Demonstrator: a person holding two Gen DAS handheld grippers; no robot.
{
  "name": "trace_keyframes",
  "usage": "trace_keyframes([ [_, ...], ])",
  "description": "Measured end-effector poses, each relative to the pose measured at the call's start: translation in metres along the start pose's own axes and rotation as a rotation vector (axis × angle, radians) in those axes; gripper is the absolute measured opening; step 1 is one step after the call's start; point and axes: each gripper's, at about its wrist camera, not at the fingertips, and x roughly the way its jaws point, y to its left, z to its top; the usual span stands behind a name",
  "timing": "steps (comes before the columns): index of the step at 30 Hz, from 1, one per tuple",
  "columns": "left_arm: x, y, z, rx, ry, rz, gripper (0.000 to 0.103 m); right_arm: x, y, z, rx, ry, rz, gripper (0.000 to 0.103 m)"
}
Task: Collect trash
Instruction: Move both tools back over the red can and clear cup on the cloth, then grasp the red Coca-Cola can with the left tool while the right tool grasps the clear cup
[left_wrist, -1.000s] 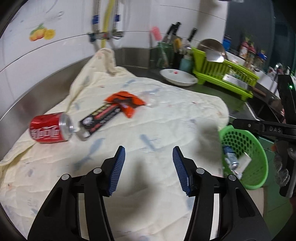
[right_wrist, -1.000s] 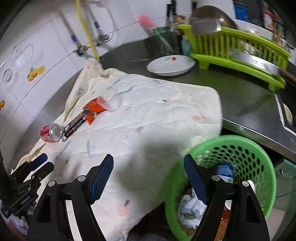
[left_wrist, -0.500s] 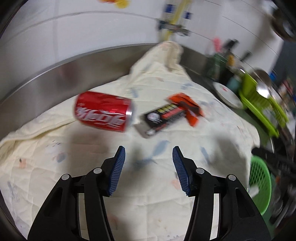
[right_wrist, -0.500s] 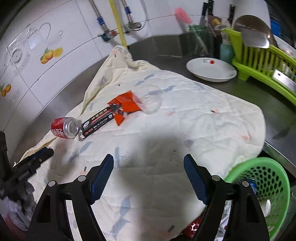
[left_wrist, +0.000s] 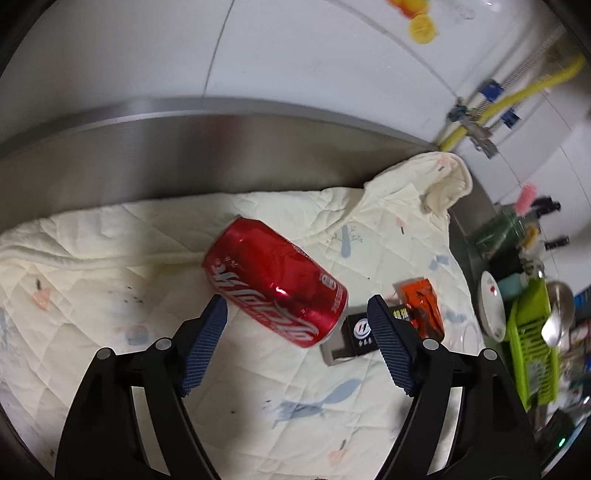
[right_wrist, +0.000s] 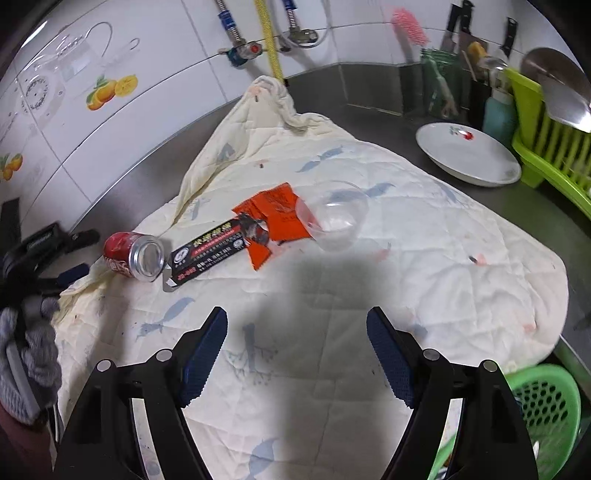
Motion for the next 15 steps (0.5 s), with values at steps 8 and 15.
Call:
trace_keyframes([
  [8, 0.039, 0.012, 0.015, -0.193, 0.058, 0.057, 0.082, 0.016, -0.014, 0.019, -0.005, 0.006, 0.001, 0.075],
  [15, 0.067, 0.022, 0.017, -0.300, 0.079, 0.083, 0.083, 0.020, -0.025, 0.035, -0.016, -0.006, -0.013, 0.075],
])
